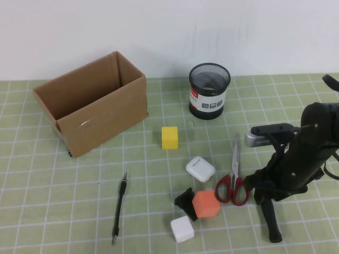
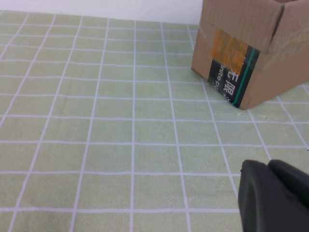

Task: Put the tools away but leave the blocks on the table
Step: Pick up the black Screwdriver from the table, then place the picked object into the round holder

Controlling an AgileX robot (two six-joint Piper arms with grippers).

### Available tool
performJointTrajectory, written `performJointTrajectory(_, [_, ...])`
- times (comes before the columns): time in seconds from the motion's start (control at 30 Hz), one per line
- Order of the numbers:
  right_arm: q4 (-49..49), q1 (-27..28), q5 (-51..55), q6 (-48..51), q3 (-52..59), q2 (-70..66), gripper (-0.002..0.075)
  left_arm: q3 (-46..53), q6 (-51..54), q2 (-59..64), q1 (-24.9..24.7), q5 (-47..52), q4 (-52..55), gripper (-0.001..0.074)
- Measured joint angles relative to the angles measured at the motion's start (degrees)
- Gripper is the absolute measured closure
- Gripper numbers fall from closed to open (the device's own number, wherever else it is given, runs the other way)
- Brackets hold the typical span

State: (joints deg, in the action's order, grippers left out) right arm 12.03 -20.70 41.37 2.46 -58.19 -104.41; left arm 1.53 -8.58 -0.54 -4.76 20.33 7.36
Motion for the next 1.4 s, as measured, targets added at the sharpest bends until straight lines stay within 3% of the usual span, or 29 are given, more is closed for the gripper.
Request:
performJointTrajectory(0.1, [0.12, 0.00, 0.00, -0.20, -0.36, -0.48, 0.0472, 0.00, 0.00, 0.00, 0.00, 0.00, 0.00, 0.0741])
performJointTrajectory(0.2, [0.85, -0.11, 0.00, -0.37, -0.50, -0.57, 0.0586, 0.00, 0.00, 0.00, 0.00, 0.00, 0.00, 0.0741])
performJointTrajectory(0.67, [-2.50, -0.21, 1.49, -1.11, -8.15, 3.48, 0.0594, 0.00, 0.00, 0.00, 0.00, 0.00, 0.02, 0.0741])
performJointTrajectory(0.77, [-4.54, -0.21, -4.68, -1.11, -9.84, 6.34, 0.0594, 0.00, 0.00, 0.00, 0.00, 0.00, 0.02, 0.0741])
performJointTrajectory(1.13, [-5.74, -0.21, -43.13, -1.11, -10.05, 6.83, 0.0594, 0.00, 0.00, 0.00, 0.00, 0.00, 0.02, 0.0741])
performJointTrajectory(1.4, [-8.22, -1.15, -62.70, -1.54, -10.05, 1.80, 0.0594, 0.00, 0.00, 0.00, 0.00, 0.00, 0.02, 0.0741])
